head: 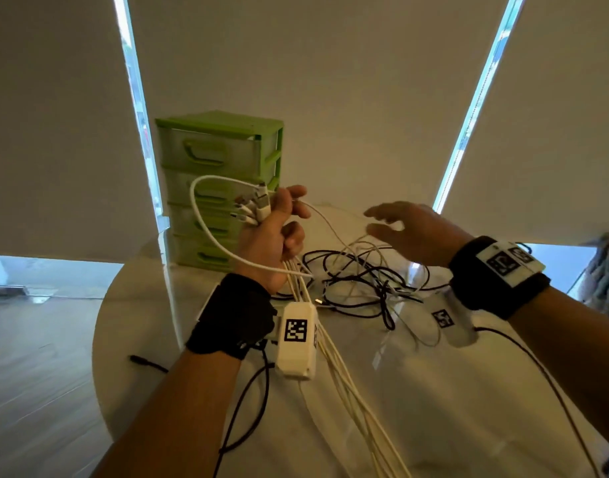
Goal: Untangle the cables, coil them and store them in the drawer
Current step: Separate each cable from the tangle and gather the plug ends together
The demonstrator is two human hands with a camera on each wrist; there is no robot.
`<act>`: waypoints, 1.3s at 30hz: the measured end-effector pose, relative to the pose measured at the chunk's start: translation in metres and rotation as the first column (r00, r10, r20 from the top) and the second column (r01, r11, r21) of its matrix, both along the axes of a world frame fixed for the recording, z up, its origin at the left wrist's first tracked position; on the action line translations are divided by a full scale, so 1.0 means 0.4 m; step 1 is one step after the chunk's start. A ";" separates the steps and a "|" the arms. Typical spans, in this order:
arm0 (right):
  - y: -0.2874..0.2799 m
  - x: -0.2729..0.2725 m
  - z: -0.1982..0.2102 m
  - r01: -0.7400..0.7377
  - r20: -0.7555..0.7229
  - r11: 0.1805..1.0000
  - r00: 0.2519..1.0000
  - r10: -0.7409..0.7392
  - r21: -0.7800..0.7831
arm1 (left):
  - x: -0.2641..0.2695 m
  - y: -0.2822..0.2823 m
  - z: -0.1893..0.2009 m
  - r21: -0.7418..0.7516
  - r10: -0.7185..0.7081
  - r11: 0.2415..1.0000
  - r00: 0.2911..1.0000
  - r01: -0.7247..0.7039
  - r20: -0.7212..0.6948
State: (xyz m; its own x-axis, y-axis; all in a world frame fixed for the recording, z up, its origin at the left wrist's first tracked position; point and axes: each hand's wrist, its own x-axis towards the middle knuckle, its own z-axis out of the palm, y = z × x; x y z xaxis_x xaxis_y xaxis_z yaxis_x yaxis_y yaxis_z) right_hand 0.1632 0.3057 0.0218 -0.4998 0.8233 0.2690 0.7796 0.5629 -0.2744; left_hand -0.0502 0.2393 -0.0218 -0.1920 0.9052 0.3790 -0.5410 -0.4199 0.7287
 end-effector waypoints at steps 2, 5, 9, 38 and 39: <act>-0.045 -0.067 0.007 -0.135 0.054 0.986 0.989 0.141 -0.093 | 0.009 -0.006 -0.001 0.036 -0.032 0.999 0.999 0.032 0.001; -0.066 -0.115 0.021 -0.193 0.072 0.978 0.977 0.199 -0.077 | 0.001 -0.008 -0.003 0.061 -0.040 0.997 0.999 0.041 -0.020; -0.088 -0.122 0.082 -0.280 -0.260 0.957 0.932 0.252 -0.077 | 0.027 -0.026 0.000 -0.015 0.034 0.999 0.946 -0.041 -0.322; -0.035 -0.101 0.019 -0.076 0.033 0.994 0.996 0.079 -0.075 | 0.001 -0.005 0.009 -0.001 0.054 0.999 0.997 -0.054 -0.063; -0.035 -0.111 0.021 -0.091 -0.001 0.994 0.996 0.091 -0.062 | 0.000 -0.006 0.006 0.003 0.047 0.999 0.997 -0.047 -0.068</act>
State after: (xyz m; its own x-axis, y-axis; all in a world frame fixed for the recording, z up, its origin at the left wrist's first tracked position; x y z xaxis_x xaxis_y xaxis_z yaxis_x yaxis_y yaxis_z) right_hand 0.1187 0.2917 0.0300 -0.5741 0.7892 0.2181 0.7265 0.6138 -0.3089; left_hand -0.0501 0.2370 -0.0195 -0.2082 0.8952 0.3940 -0.4700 -0.4448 0.7624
